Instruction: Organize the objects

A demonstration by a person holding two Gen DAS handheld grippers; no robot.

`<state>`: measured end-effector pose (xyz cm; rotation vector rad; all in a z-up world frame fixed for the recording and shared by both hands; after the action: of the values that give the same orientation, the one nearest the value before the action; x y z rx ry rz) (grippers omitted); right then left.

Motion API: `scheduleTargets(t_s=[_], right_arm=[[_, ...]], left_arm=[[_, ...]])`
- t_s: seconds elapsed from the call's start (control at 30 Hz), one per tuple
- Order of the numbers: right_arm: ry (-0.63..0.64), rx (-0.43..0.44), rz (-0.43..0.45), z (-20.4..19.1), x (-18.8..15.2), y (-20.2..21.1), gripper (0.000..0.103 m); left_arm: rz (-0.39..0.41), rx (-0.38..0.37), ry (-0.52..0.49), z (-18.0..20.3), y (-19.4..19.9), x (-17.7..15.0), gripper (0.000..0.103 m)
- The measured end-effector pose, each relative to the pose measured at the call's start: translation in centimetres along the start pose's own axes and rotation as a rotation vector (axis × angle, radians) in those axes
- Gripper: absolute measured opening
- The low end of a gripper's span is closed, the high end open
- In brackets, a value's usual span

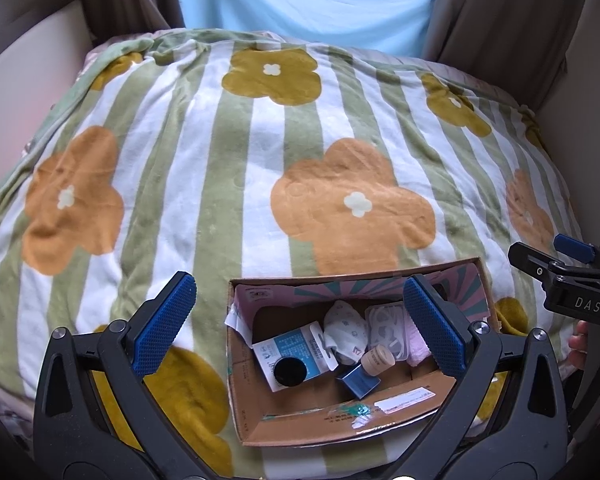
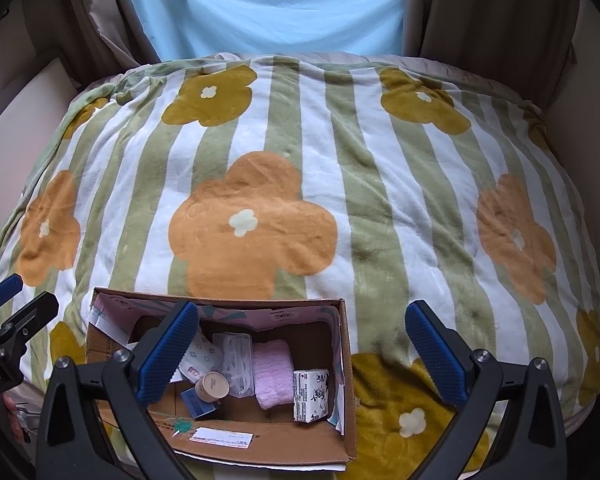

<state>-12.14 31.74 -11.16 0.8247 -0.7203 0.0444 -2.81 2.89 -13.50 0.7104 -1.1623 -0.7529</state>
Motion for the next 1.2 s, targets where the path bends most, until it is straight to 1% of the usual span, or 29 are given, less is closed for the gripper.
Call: scheduleTargets(t_s=[1.07, 1.2], right_arm=[[0.012, 0.003, 0.030, 0.4, 0.4, 0.3, 0.102], [0.012, 0.002, 0.035, 0.5, 0.7, 0.4, 0.102]], left_arm=[[0.006, -0.012, 0.002, 0.6, 0.4, -0.1, 0.103], [0.021, 0.028, -0.014, 1.3, 0.9, 0.1, 0.103]])
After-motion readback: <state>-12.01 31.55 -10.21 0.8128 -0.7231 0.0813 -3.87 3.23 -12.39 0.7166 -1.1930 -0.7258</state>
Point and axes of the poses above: each gripper's, at about its wrist camera, not at the fingertips, and y roughly against the way its jaws point, z to its right, x to its top, the point moved 1 cm from there along -y, roughly the way its jaws point, and after that the axes turned 4 degrees about -x, right-handed, at the moved point
